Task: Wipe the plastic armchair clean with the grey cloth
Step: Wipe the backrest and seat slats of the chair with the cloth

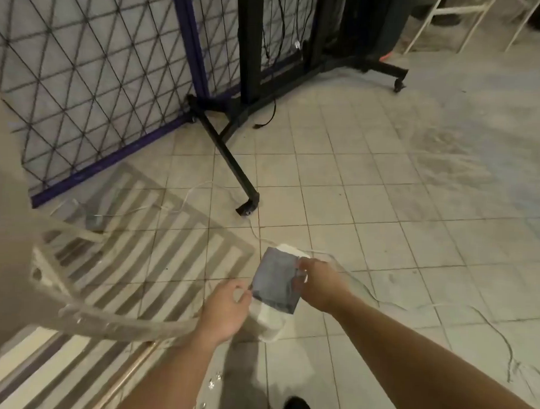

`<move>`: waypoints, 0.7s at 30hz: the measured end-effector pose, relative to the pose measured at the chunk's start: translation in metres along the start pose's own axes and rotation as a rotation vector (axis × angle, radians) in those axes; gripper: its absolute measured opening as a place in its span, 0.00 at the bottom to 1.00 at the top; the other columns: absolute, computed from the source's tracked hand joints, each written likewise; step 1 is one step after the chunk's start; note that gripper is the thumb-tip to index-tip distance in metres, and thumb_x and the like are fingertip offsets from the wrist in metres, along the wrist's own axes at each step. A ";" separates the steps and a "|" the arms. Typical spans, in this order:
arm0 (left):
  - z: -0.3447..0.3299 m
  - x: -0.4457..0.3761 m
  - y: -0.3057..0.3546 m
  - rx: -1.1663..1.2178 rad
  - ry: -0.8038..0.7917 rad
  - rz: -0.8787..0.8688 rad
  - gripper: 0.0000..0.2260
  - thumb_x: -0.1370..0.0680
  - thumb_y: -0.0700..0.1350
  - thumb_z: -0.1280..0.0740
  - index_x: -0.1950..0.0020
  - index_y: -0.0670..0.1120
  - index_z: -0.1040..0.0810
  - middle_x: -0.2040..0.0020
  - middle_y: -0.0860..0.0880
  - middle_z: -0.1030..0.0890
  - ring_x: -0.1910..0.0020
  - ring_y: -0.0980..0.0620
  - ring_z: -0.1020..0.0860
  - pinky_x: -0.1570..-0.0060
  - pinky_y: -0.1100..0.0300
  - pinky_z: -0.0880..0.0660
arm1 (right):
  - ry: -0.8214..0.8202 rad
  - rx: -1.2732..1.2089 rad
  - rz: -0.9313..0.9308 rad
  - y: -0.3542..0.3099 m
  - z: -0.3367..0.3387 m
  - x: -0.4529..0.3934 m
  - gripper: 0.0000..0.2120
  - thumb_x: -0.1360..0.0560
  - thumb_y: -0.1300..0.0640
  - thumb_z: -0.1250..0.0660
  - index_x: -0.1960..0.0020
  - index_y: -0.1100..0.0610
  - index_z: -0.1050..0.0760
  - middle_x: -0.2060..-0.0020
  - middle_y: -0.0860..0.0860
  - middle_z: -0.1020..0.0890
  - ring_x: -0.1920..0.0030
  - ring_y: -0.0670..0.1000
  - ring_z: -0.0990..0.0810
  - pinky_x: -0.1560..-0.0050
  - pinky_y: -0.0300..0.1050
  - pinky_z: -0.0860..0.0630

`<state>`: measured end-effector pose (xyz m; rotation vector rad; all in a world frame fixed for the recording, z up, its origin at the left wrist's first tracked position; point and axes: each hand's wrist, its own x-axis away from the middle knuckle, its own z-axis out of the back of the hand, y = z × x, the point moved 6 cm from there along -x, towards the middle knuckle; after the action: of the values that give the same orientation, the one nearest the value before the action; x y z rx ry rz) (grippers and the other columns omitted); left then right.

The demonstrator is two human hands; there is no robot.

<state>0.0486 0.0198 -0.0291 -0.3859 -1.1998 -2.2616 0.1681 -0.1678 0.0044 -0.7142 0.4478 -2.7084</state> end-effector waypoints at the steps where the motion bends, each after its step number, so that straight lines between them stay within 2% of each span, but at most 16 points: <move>1: -0.006 -0.009 -0.007 0.049 0.007 0.013 0.19 0.26 0.61 0.38 0.42 0.53 0.21 0.44 0.53 0.19 0.46 0.49 0.19 0.42 0.46 0.22 | -0.017 -0.033 0.018 0.002 -0.010 -0.007 0.12 0.22 0.48 0.37 0.42 0.52 0.24 0.52 0.50 0.19 0.53 0.51 0.19 0.49 0.49 0.19; 3: -0.016 -0.021 -0.005 0.096 -0.005 0.045 0.18 0.25 0.60 0.37 0.40 0.54 0.22 0.41 0.54 0.20 0.46 0.49 0.20 0.41 0.47 0.22 | -0.070 -0.114 0.022 0.005 -0.026 -0.017 0.15 0.23 0.49 0.36 0.39 0.53 0.26 0.48 0.51 0.20 0.49 0.52 0.20 0.46 0.46 0.21; 5: -0.029 -0.028 -0.004 0.123 -0.032 0.075 0.14 0.19 0.53 0.36 0.35 0.51 0.23 0.40 0.54 0.23 0.43 0.51 0.22 0.41 0.56 0.27 | -0.124 -0.174 0.003 0.008 -0.043 -0.024 0.18 0.24 0.48 0.34 0.37 0.54 0.27 0.46 0.51 0.21 0.48 0.52 0.20 0.46 0.44 0.21; 7: -0.043 -0.034 -0.006 0.073 -0.070 0.089 0.14 0.18 0.49 0.35 0.34 0.48 0.23 0.41 0.54 0.24 0.42 0.55 0.26 0.45 0.64 0.33 | -0.164 -0.215 -0.024 0.014 -0.060 -0.028 0.16 0.24 0.48 0.35 0.40 0.54 0.25 0.48 0.53 0.20 0.49 0.52 0.20 0.47 0.45 0.20; 9: -0.055 -0.035 -0.010 0.028 -0.109 0.103 0.15 0.19 0.50 0.34 0.33 0.49 0.23 0.36 0.52 0.22 0.37 0.52 0.26 0.40 0.63 0.33 | -0.194 -0.244 -0.053 0.017 -0.070 -0.027 0.10 0.24 0.50 0.35 0.48 0.55 0.23 0.46 0.55 0.21 0.47 0.54 0.22 0.48 0.44 0.23; 11: -0.058 -0.034 -0.007 -0.024 -0.087 0.096 0.13 0.20 0.51 0.34 0.36 0.52 0.21 0.32 0.51 0.24 0.32 0.49 0.27 0.33 0.57 0.32 | -0.178 -0.331 -0.096 0.022 -0.073 -0.027 0.06 0.24 0.54 0.36 0.55 0.54 0.24 0.53 0.53 0.22 0.53 0.52 0.23 0.54 0.40 0.27; 13: -0.059 -0.034 -0.005 -0.040 -0.028 0.076 0.17 0.23 0.54 0.34 0.36 0.51 0.19 0.33 0.54 0.24 0.31 0.48 0.28 0.30 0.51 0.33 | -0.176 -0.432 -0.148 0.027 -0.074 -0.026 0.08 0.23 0.55 0.36 0.54 0.56 0.20 0.58 0.52 0.19 0.58 0.50 0.23 0.57 0.39 0.27; 15: -0.054 -0.031 0.002 0.064 0.048 0.031 0.17 0.25 0.51 0.32 0.38 0.47 0.18 0.38 0.56 0.24 0.34 0.50 0.25 0.30 0.53 0.31 | -0.152 -0.566 -0.236 0.034 -0.073 -0.025 0.10 0.23 0.55 0.34 0.51 0.59 0.17 0.57 0.54 0.16 0.58 0.50 0.21 0.58 0.40 0.25; 17: -0.046 -0.024 0.011 0.202 0.086 -0.001 0.11 0.23 0.39 0.29 0.41 0.45 0.17 0.41 0.55 0.23 0.39 0.57 0.22 0.37 0.68 0.30 | -0.106 -0.695 -0.302 0.037 -0.071 -0.023 0.08 0.24 0.55 0.32 0.54 0.58 0.16 0.57 0.54 0.15 0.58 0.50 0.19 0.58 0.42 0.22; 18: -0.040 -0.020 0.016 0.237 0.102 -0.018 0.11 0.23 0.35 0.30 0.43 0.45 0.18 0.42 0.54 0.22 0.43 0.61 0.22 0.42 0.75 0.30 | -0.080 -0.745 -0.316 0.036 -0.068 -0.023 0.06 0.24 0.55 0.31 0.54 0.57 0.16 0.57 0.53 0.15 0.57 0.50 0.18 0.56 0.44 0.20; 19: -0.033 -0.015 0.021 0.264 0.118 -0.032 0.13 0.23 0.32 0.32 0.44 0.47 0.18 0.43 0.53 0.22 0.45 0.63 0.22 0.44 0.76 0.30 | -0.064 -0.788 -0.316 0.033 -0.065 -0.022 0.05 0.24 0.58 0.31 0.54 0.56 0.17 0.56 0.52 0.15 0.54 0.51 0.17 0.52 0.47 0.19; 21: -0.017 -0.003 0.031 0.325 0.151 -0.071 0.16 0.23 0.28 0.34 0.48 0.48 0.19 0.44 0.52 0.20 0.48 0.62 0.21 0.47 0.74 0.28 | -0.060 -0.857 -0.260 0.019 -0.053 -0.019 0.10 0.26 0.66 0.34 0.54 0.56 0.17 0.55 0.53 0.15 0.51 0.55 0.16 0.46 0.54 0.18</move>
<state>0.0696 -0.0072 -0.0189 -0.0478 -1.4866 -2.0622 0.1605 -0.1668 -0.0547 -1.1067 1.6436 -2.6423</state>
